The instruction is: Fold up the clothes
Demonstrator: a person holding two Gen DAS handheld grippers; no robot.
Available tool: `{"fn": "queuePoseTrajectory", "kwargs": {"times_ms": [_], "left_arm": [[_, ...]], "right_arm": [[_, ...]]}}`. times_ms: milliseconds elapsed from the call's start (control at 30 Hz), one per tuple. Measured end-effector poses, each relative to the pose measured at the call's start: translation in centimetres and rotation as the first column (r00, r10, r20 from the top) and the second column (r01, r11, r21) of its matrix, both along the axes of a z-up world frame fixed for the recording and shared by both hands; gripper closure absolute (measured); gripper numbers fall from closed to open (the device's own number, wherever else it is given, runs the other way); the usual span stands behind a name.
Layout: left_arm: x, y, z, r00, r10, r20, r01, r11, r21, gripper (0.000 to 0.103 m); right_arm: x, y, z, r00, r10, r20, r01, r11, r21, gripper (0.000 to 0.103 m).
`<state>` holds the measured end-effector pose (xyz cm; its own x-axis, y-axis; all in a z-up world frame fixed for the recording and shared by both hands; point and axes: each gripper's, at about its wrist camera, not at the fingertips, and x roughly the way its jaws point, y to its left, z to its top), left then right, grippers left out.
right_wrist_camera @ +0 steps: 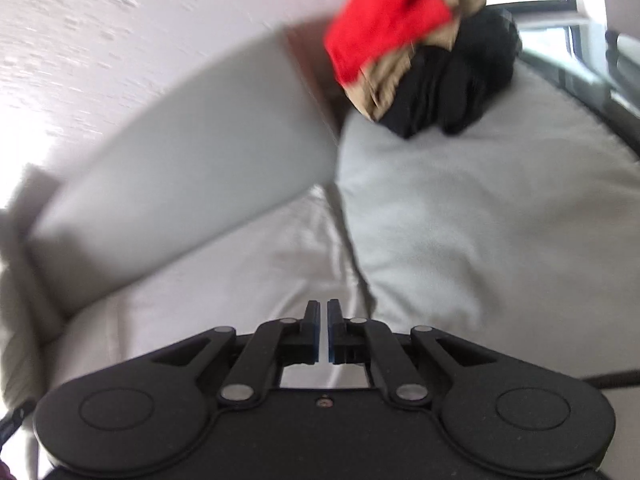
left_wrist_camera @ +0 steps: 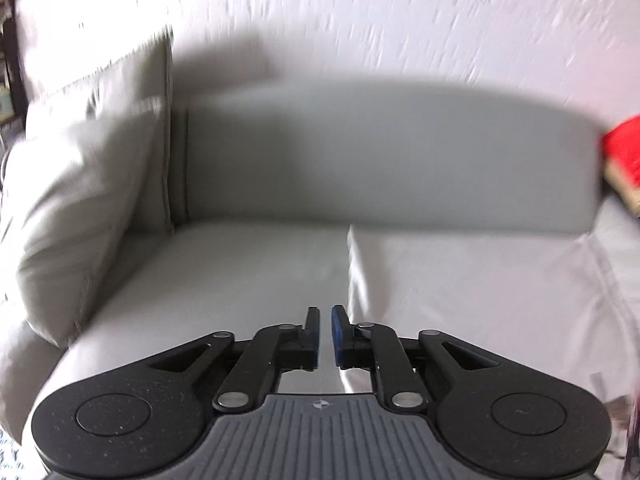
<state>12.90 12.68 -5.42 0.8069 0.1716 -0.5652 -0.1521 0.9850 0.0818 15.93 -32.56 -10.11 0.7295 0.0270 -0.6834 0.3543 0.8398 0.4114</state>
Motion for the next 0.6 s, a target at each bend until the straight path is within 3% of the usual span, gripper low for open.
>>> {"fn": "queuePoseTrajectory", "kwargs": {"times_ms": [67, 200, 367, 600], "left_arm": [[-1.8, -0.3, 1.2, 0.999, -0.028, 0.031, 0.029, 0.999, -0.024, 0.087], [-3.0, -1.5, -1.1, 0.997, -0.064, -0.045, 0.06, 0.994, -0.091, 0.084], [-0.9, -3.3, -7.1, 0.981, -0.077, -0.18, 0.052, 0.989, -0.141, 0.091], [4.3, -4.6, -10.9, 0.981, -0.086, -0.172, 0.067, 0.991, -0.111, 0.093]], "right_arm": [[-2.2, 0.8, 1.0, 1.0, 0.019, 0.02, -0.019, 1.0, 0.007, 0.088], [-0.6, 1.4, 2.0, 0.999, 0.046, -0.016, -0.045, 0.995, 0.09, 0.083], [0.1, 2.1, -1.8, 0.997, 0.062, -0.054, -0.05, 0.98, 0.193, 0.084], [6.2, 3.3, -6.3, 0.998, 0.049, 0.032, -0.057, 0.954, 0.294, 0.085]]}}
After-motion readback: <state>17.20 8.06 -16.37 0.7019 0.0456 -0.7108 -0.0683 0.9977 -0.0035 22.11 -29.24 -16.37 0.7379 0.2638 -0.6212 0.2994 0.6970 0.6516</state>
